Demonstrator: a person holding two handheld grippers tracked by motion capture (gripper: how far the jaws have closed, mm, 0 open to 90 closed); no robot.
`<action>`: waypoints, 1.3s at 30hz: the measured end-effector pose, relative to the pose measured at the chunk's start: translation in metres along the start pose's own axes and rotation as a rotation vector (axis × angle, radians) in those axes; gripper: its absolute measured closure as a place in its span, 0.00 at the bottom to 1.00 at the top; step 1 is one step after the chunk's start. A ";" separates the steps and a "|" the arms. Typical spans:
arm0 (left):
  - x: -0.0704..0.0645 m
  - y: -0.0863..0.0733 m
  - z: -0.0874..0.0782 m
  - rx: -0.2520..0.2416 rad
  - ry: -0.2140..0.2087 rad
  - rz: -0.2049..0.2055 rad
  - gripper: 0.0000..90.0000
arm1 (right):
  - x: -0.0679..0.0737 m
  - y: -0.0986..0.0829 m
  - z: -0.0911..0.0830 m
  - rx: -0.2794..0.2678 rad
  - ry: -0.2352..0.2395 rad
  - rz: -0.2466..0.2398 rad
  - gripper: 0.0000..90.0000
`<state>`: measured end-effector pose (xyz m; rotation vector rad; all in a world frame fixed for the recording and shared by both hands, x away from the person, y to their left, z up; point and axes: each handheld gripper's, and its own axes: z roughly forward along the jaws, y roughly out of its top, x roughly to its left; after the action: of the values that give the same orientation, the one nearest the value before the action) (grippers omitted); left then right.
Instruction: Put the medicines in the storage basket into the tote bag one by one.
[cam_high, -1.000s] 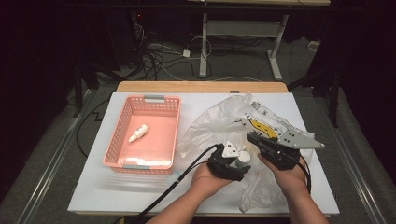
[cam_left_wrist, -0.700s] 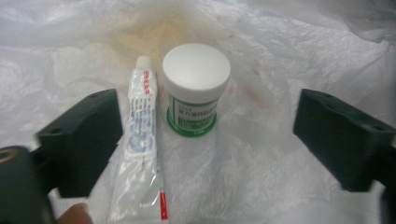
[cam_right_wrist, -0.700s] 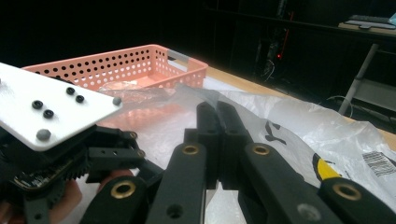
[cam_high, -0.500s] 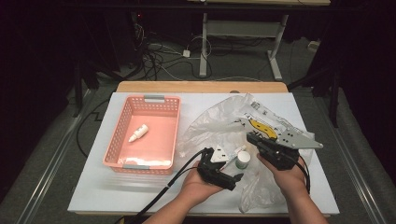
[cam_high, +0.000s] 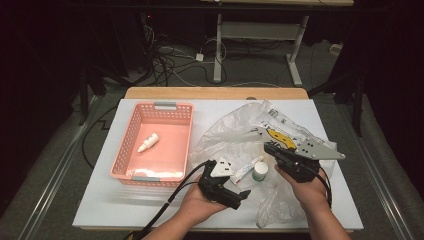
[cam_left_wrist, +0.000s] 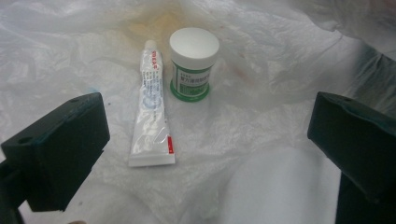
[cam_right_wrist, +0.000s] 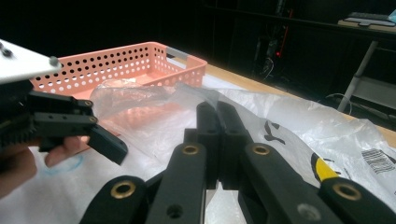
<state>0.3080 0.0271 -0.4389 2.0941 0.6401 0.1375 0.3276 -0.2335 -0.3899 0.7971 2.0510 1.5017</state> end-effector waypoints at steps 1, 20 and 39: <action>0.000 -0.001 -0.003 -0.001 0.004 -0.001 0.00 | 0.000 0.000 0.000 0.000 0.000 0.000 1.00; 0.016 -0.023 -0.062 -0.066 0.062 -0.045 0.00 | -0.001 0.000 0.000 0.002 -0.005 0.004 1.00; 0.057 -0.040 -0.117 -0.128 0.204 -0.130 0.00 | -0.003 0.000 -0.001 -0.001 -0.004 0.008 1.00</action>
<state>0.3029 0.1603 -0.4118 1.9244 0.8650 0.3132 0.3286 -0.2363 -0.3899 0.8083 2.0460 1.5048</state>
